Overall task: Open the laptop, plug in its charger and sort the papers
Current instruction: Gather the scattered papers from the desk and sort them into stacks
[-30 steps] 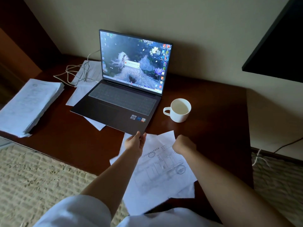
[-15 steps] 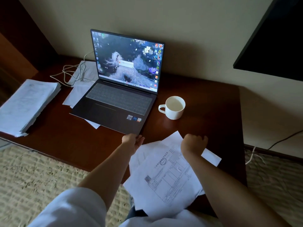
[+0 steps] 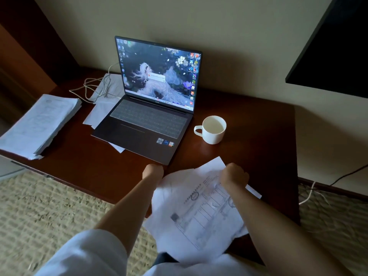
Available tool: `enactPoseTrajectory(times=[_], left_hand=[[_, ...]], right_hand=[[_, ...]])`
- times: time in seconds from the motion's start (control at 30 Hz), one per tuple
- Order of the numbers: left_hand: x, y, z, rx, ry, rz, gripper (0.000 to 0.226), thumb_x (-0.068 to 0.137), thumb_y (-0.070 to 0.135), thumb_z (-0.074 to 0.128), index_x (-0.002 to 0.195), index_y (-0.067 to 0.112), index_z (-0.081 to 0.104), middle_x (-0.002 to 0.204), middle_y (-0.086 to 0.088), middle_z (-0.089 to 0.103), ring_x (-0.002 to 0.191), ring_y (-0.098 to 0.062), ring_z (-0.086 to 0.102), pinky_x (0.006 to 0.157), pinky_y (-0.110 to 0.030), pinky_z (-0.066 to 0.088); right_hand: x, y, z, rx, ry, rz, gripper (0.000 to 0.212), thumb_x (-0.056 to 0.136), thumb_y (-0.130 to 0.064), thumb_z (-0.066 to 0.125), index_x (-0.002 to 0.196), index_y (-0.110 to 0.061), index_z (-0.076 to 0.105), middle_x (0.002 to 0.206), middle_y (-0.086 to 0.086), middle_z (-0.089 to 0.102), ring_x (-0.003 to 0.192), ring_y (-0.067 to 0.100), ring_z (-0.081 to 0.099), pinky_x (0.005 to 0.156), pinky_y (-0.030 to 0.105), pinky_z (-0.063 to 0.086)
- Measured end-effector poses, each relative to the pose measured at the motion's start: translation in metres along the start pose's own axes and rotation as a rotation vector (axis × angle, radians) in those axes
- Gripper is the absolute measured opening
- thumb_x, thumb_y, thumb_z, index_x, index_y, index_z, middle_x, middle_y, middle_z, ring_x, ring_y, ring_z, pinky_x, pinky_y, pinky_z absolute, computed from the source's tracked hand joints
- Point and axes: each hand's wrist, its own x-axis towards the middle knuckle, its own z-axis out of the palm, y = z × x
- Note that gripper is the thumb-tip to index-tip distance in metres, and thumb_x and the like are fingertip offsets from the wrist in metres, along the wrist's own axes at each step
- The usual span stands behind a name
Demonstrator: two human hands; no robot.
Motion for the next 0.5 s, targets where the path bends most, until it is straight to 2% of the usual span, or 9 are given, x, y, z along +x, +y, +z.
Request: enactPoseTrajectory(times=[0.07,0.13,0.23,0.3,0.37,0.43,0.5], left_hand=[[-0.006,-0.007,-0.006,-0.002,0.042,0.047,0.025,0.098,0.019,0.042,0.105,0.009,0.064,0.100,-0.009,0.064,0.088,-0.024,0.063,0.072,-0.030,0.054],[-0.010,-0.015,-0.016,0.031,0.149,0.105,0.033,0.099,0.029,0.037,0.099,0.009,0.064,0.090,-0.007,0.062,0.080,-0.020,0.060,0.072,-0.031,0.048],[-0.020,-0.028,-0.036,-0.011,0.339,0.126,0.043,0.100,0.038,0.030,0.082,0.009,0.057,0.080,-0.008,0.056,0.066,-0.015,0.050,0.068,-0.032,0.039],[-0.021,-0.039,-0.049,0.020,0.455,0.148,0.046,0.100,0.043,0.028,0.084,0.009,0.056,0.082,-0.008,0.058,0.069,-0.018,0.054,0.068,-0.033,0.043],[-0.019,-0.052,-0.061,0.016,0.539,0.129,0.047,0.097,0.048,0.028,0.094,0.011,0.057,0.092,-0.008,0.059,0.082,-0.024,0.057,0.075,-0.038,0.048],[-0.016,-0.063,-0.072,0.009,0.527,0.076,0.048,0.093,0.048,0.033,0.105,0.009,0.057,0.104,-0.011,0.060,0.095,-0.031,0.058,0.084,-0.044,0.049],[-0.013,-0.071,-0.079,0.087,0.394,0.027,0.042,0.090,0.034,0.042,0.111,0.002,0.058,0.110,-0.018,0.063,0.099,-0.036,0.059,0.083,-0.041,0.047]], right_hand=[[-0.002,-0.006,-0.003,0.055,-0.040,0.052,0.030,0.095,-0.018,0.043,0.118,-0.006,0.058,0.124,0.012,0.060,0.122,0.028,0.051,0.114,0.043,0.019],[-0.004,-0.012,-0.007,0.169,-0.109,0.119,0.037,0.097,-0.023,0.039,0.123,-0.003,0.055,0.131,0.014,0.055,0.128,0.030,0.045,0.115,0.044,0.015],[-0.002,-0.025,-0.005,0.318,-0.239,0.162,0.044,0.098,-0.026,0.036,0.129,0.003,0.050,0.136,0.019,0.050,0.128,0.035,0.044,0.111,0.043,0.029],[-0.003,-0.039,-0.003,0.398,-0.245,0.164,0.044,0.099,-0.023,0.037,0.127,0.007,0.051,0.134,0.022,0.051,0.126,0.036,0.047,0.108,0.044,0.035],[-0.010,-0.052,-0.004,0.471,-0.251,0.178,0.041,0.099,-0.019,0.038,0.126,0.008,0.051,0.132,0.023,0.052,0.124,0.036,0.049,0.103,0.041,0.039],[-0.018,-0.063,-0.004,0.503,-0.259,0.184,0.039,0.100,-0.016,0.037,0.129,0.009,0.048,0.135,0.024,0.049,0.126,0.035,0.047,0.100,0.037,0.039],[-0.024,-0.077,0.002,0.528,-0.319,0.133,0.039,0.100,-0.011,0.034,0.132,0.010,0.043,0.140,0.024,0.043,0.130,0.035,0.042,0.104,0.035,0.035]])
